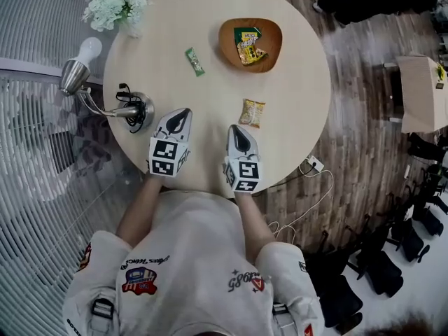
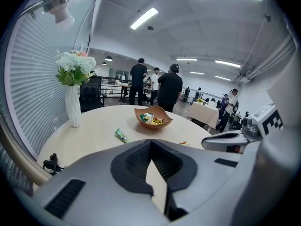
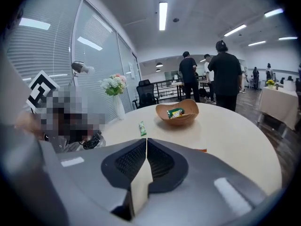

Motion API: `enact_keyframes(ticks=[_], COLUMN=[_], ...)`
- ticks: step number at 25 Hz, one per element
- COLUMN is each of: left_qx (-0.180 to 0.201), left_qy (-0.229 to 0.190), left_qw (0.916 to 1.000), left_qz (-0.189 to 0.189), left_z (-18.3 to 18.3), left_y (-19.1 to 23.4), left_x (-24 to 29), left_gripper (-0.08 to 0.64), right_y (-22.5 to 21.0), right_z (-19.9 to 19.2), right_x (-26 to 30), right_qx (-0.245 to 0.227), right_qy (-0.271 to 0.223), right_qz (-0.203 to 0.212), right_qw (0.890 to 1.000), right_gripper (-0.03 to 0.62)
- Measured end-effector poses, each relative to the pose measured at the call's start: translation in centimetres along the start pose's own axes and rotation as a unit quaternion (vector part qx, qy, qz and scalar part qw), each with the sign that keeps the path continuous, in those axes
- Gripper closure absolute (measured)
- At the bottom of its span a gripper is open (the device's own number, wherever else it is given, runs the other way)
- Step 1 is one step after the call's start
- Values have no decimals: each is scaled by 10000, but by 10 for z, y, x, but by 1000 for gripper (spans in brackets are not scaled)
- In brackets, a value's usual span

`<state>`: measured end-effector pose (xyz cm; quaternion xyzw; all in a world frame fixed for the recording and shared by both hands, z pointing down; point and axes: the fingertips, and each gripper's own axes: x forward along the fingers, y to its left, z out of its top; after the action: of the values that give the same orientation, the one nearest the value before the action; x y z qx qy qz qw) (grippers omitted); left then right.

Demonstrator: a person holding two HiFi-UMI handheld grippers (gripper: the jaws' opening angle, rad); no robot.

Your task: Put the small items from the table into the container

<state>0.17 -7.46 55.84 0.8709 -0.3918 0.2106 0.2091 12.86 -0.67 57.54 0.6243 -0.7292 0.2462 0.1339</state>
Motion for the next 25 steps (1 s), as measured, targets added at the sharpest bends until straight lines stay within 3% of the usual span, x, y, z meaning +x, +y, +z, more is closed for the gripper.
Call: enact_keyframes(ticks=[13,17,21,25], left_qx=[176,174,150,123], left_qy=[97,126,191,219], left_qw=[9998,9998,9997,9996], left_qz=[-28,36,90,154], left_z=[-4,-5,-10,-12], left_y=[-7,-5,0,8], left_x=[2,1,-1,-3], left_gripper=[552,552,554,552], right_y=[-28,-71,-112,-127], right_z=[-6,-20,-44,-58], right_x=[5,22,41,57], right_qx=[-88,-91,-66,-24], right_qy=[117,434,959,1334], right_qz=[-260,-681,-1106,-1211], right_qw=[9996,9967,9892,9836], right_gripper=[583,576,528,480])
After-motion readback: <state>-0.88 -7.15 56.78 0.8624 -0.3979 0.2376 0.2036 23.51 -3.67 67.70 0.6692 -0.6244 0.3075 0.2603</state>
